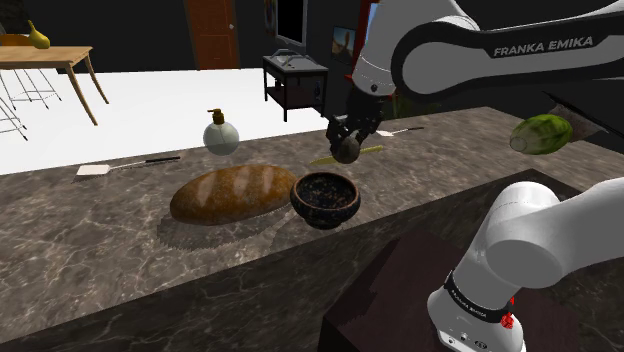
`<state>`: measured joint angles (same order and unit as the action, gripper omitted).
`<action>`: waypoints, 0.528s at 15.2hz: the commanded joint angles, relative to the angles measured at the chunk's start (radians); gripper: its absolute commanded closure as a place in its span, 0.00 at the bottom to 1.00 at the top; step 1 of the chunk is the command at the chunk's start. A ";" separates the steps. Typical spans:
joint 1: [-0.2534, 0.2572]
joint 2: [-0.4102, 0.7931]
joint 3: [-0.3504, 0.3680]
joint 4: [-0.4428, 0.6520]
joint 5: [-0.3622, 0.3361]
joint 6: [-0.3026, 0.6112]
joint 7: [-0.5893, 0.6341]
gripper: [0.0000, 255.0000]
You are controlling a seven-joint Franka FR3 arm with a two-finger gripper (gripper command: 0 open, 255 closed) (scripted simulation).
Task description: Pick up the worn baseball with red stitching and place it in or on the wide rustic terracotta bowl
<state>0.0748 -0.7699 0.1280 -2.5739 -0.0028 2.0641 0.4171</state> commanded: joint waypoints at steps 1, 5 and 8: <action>0.014 0.041 0.049 0.036 0.016 0.003 0.053 1.00; 0.021 0.068 0.079 0.018 0.025 0.047 0.084 1.00; 0.022 0.074 0.083 -0.018 0.026 0.090 0.088 1.00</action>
<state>0.0970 -0.6967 0.2112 -2.5779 0.0235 2.1384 0.5053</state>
